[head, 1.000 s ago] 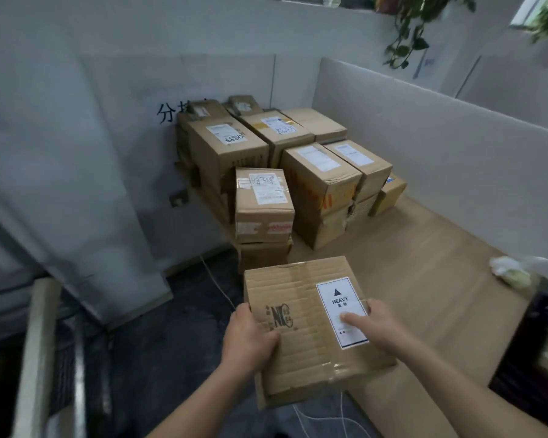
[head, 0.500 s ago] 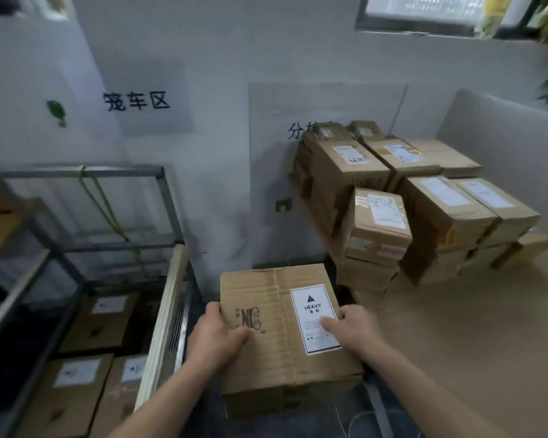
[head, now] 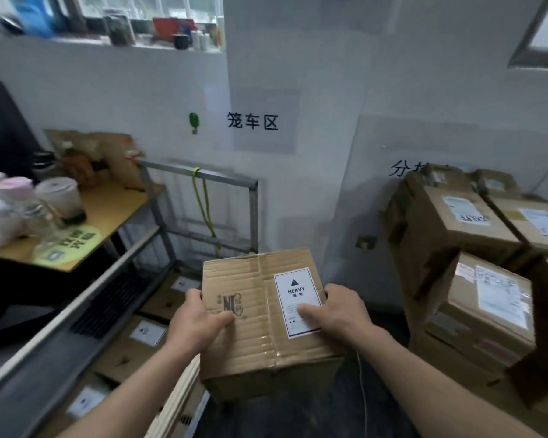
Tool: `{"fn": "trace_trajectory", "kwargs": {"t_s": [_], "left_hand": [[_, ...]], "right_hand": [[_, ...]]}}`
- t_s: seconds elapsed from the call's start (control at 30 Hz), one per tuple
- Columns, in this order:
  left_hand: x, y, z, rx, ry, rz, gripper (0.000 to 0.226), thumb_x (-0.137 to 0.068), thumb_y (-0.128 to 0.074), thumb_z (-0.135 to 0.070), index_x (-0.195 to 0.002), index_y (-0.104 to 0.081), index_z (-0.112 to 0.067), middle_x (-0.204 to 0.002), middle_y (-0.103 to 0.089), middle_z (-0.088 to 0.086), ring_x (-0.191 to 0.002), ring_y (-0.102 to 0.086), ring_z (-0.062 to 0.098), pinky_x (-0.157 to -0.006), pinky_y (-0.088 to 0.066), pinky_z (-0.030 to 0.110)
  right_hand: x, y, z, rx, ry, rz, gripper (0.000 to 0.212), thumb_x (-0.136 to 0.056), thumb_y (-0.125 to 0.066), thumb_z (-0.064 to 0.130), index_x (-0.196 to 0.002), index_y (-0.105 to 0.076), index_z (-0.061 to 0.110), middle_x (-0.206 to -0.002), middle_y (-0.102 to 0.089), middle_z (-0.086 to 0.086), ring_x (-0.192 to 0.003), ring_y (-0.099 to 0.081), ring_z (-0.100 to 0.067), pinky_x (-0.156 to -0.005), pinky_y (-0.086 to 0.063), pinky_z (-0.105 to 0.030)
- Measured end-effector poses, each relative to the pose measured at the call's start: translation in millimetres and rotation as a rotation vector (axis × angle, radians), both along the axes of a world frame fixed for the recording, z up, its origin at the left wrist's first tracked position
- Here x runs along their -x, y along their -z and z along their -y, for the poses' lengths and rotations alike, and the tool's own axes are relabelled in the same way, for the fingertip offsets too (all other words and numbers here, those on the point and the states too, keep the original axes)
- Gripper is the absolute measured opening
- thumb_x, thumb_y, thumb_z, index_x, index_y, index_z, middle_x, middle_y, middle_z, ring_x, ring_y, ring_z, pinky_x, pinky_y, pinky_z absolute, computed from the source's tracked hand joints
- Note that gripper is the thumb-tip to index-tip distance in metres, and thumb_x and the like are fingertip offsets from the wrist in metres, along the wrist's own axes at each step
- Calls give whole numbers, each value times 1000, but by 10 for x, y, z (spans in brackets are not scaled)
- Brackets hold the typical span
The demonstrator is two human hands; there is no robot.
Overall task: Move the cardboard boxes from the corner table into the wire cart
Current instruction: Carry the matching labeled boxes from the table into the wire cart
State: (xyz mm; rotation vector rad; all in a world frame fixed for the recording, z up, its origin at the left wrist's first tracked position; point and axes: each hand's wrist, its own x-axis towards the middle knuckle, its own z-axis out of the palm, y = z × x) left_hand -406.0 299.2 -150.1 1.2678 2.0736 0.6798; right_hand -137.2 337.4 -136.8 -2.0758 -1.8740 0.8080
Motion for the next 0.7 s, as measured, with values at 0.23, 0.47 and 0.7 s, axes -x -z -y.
{"fn": "trace_trajectory", "kwargs": {"t_s": [0.23,0.47,0.7], "left_hand": [[180,-39,42,-3,-170,37,60,-75,-83,-39,-116,-46,-16,-106,-64,-1,-101,-63,24,-89,-53,41],[601,-5,-181,-23,-279,80,59,-74,-85,-37,-113,-45,-18,-105,-61,-4,-95,-61,18,-82,-53,38],[1079,313,-820,-9,-346,163,58,-73,-86,-34,-110,-45,-19,-101,-60,-6,-90,-59,13,-74,-50,34]], "right_hand": [[351,-14,-511,-33,-199,24,38,-71,-70,61,-90,-61,29,-98,-69,8,-86,-61,-17,-72,-44,-31],[983,34,-1131,-28,-312,34,38,-67,-70,61,-82,-52,31,-78,-55,21,-70,-49,1,-55,-35,-25],[1584,227,-1919,3,-361,123,45,-65,-70,62,-92,-56,30,-88,-62,14,-79,-58,-11,-60,-42,-31]]}}
